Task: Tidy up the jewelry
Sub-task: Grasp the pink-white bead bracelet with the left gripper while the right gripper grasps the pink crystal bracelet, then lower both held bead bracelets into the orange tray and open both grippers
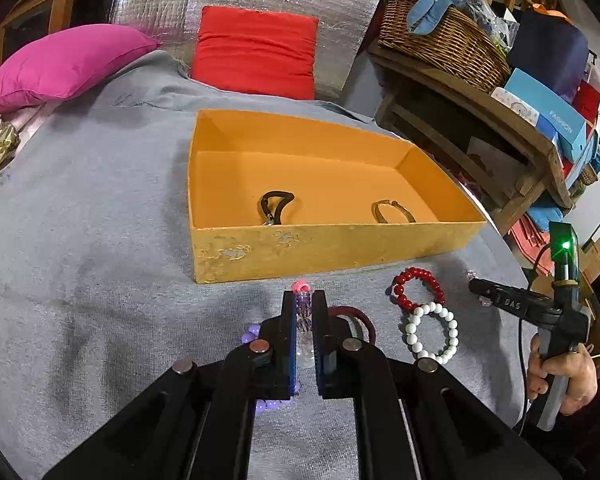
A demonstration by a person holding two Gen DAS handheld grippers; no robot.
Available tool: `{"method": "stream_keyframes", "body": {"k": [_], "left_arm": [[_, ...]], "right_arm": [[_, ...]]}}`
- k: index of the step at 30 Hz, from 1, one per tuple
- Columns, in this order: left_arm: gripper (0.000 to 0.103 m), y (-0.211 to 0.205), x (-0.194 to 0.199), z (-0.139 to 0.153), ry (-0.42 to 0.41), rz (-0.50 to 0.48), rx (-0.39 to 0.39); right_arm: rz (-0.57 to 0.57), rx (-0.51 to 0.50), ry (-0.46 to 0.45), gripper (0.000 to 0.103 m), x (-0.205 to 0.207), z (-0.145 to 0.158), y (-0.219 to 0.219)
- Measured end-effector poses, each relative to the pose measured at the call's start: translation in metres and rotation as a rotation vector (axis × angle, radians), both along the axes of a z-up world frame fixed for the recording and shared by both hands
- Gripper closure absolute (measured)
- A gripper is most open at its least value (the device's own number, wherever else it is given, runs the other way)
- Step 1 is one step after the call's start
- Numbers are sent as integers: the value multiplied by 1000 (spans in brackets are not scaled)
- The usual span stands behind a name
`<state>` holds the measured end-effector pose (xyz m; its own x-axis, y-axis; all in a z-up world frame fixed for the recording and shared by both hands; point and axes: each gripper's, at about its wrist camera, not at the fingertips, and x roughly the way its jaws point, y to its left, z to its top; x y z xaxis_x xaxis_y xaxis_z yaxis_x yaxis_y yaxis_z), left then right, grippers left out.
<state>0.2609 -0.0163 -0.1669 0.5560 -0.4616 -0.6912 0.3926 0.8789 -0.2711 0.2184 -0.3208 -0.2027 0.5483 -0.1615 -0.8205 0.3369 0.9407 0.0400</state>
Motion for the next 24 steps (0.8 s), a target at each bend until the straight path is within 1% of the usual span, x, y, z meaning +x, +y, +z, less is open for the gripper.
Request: {"method": "stream_keyframes", "body": {"k": [2,7,10,18,24], "left_arm": [[96,0,0,1,1,0,-5],[96,-1,-3,7,-19,-15,-16],[96,-1,-8,14,-39,-22,-24],[96,-6,-23,44,-131,-52,-80],[96,-23,-15,65,-155,-73,-104]], "right_arm": [[-15,39,-13,85,-1,3,-6],[-30,132,-101,85,-10,23,-17],[-32,163,-148,85,-17,34,-17],[-15,169,-286,85,-23,59,-10],[24,160,-368,85,-13,79,-1]]}}
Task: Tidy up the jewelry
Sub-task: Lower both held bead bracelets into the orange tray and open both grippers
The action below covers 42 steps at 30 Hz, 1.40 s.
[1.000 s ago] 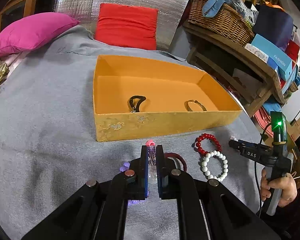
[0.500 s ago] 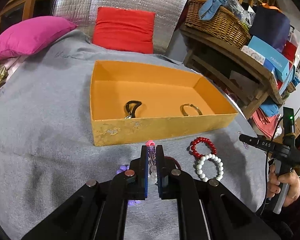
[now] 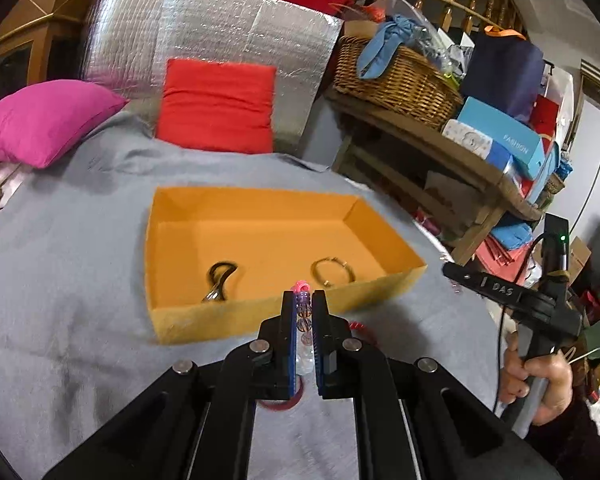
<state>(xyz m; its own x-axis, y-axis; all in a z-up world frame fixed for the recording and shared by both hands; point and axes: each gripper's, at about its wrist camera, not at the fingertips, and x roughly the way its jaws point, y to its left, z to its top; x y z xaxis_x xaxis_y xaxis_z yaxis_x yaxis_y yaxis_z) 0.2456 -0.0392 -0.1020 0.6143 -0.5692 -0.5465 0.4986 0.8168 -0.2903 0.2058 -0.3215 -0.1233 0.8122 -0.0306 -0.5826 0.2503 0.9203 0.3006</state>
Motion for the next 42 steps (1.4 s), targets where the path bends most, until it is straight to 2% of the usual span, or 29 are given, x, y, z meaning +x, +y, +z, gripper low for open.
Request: {"method": "stream_keyframes", "body": {"k": [7,11,14,19,22,27,38,39,40,42], "left_arm": [[96,-27,32,31,-52,4,-17],[96,-36,59,36,-57,23,-44],[96,-39,75,25,-33,24,-61],[96,-50,99,-6,49,15,-27],[96,-54,110,-21,84,13,-5],[96,-56,123,-39,141,14,-11],[95,-64,123,-50,141,19,18],[95,-64,123,-50,138,20,17],[93,-64,122,-49,134,17,14],[82,-64,119,-46,120,21,12]], "right_arm": [[42,14,-68,85,33,17,10],[65,25,-79,85,62,18,13],[73,23,-51,85,85,12,14],[57,17,52,85,121,-10,9],[34,17,98,85,131,-19,3],[4,24,160,85,142,-33,-8],[-32,48,202,82,144,-44,-20],[-34,47,200,81,143,-44,-20],[-35,51,198,70,143,-43,-21],[-25,79,180,65,140,-41,-23]]}}
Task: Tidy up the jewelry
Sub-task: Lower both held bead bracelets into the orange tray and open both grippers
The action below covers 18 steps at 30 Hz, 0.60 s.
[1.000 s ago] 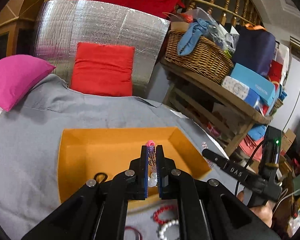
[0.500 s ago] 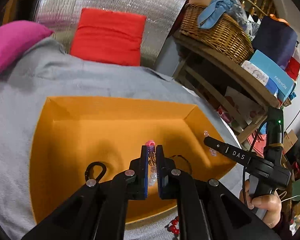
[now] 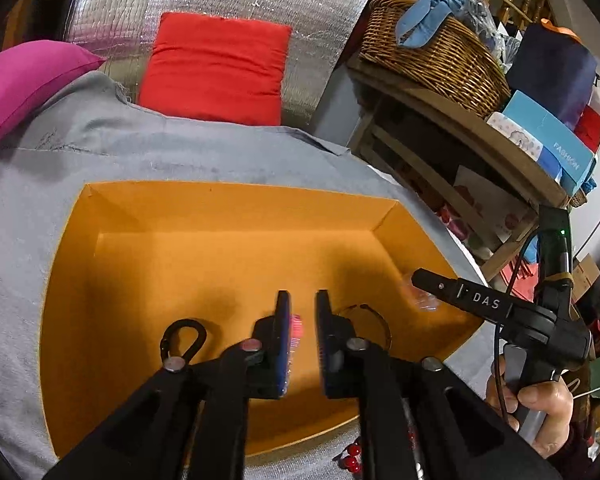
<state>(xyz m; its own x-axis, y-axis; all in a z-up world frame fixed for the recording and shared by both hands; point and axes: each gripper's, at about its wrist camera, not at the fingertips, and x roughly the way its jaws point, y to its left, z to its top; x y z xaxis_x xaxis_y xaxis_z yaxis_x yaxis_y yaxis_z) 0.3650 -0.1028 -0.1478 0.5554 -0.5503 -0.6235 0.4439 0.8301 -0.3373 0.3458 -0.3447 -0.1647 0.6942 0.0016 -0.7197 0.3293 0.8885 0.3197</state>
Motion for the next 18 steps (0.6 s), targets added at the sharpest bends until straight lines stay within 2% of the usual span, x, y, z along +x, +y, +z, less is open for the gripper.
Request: {"method": "stream_keyframes", "body": {"k": [1,2,4,6,12,14,18], "left_arm": [[73,1,-1,2,-9,3,-1],[69,1,-3,4,-20,5,-2],[69,5,-6,10,-37,6,-1],[68,10,-9,16,-53,16,-2],[63,32,-21,30,-100,71,10],[57,41,-29,34,-125,104,36],[53,55,-45,36,-145,149,93]], "right_arm": [[-1,3,-10,62,-1,2,0],[0,0,-18,58,-3,4,1],[4,-17,-37,49,-5,9,4],[-8,-41,-72,49,-12,16,3],[-54,-9,-155,49,-37,33,-13],[-60,-14,-168,49,-45,39,-15],[-49,-25,-187,49,-65,48,-9]]}}
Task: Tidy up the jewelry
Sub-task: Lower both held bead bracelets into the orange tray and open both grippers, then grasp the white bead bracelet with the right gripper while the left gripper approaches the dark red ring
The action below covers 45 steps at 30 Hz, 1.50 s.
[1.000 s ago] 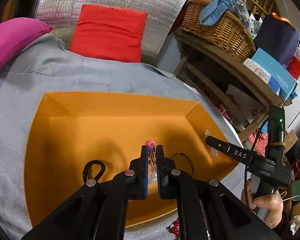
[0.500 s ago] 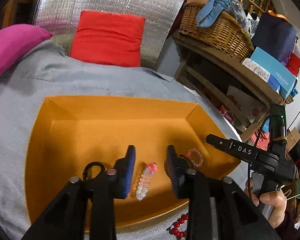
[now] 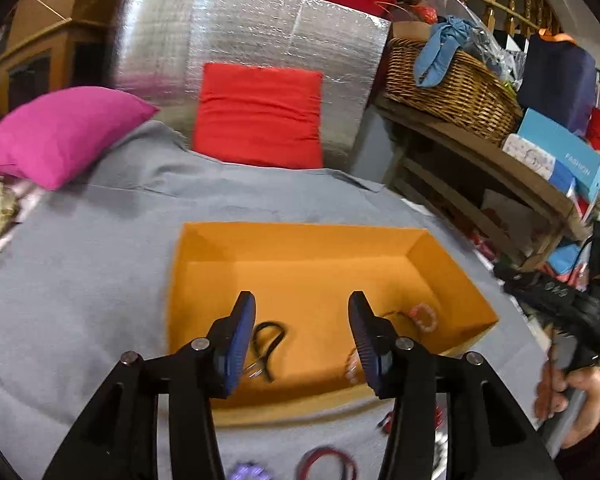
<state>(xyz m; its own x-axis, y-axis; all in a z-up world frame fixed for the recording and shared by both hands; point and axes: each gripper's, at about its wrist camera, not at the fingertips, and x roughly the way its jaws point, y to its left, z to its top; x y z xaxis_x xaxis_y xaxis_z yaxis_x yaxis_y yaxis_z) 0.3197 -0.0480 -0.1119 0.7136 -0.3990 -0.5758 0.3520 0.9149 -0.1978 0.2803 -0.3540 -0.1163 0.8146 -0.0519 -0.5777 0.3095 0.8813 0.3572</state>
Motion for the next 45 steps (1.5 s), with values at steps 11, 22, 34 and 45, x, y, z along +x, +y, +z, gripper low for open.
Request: {"method": "stream_keyframes", "body": {"k": [11,22,34,45], "left_arm": [[41,51,-60,-13,20,78,91],[40,74,-106,-47,113,121,146],[40,37,-109,-63,115,-26,196],[40,10,-101,-68,126,-150,209]], "right_arm": [[53,-42,9,49,-59,9,17],[81,54,92,49,-114,-18,26],[235,48,222,49,-90,-54,70],[274,48,324,65,-74,-83,83]]}}
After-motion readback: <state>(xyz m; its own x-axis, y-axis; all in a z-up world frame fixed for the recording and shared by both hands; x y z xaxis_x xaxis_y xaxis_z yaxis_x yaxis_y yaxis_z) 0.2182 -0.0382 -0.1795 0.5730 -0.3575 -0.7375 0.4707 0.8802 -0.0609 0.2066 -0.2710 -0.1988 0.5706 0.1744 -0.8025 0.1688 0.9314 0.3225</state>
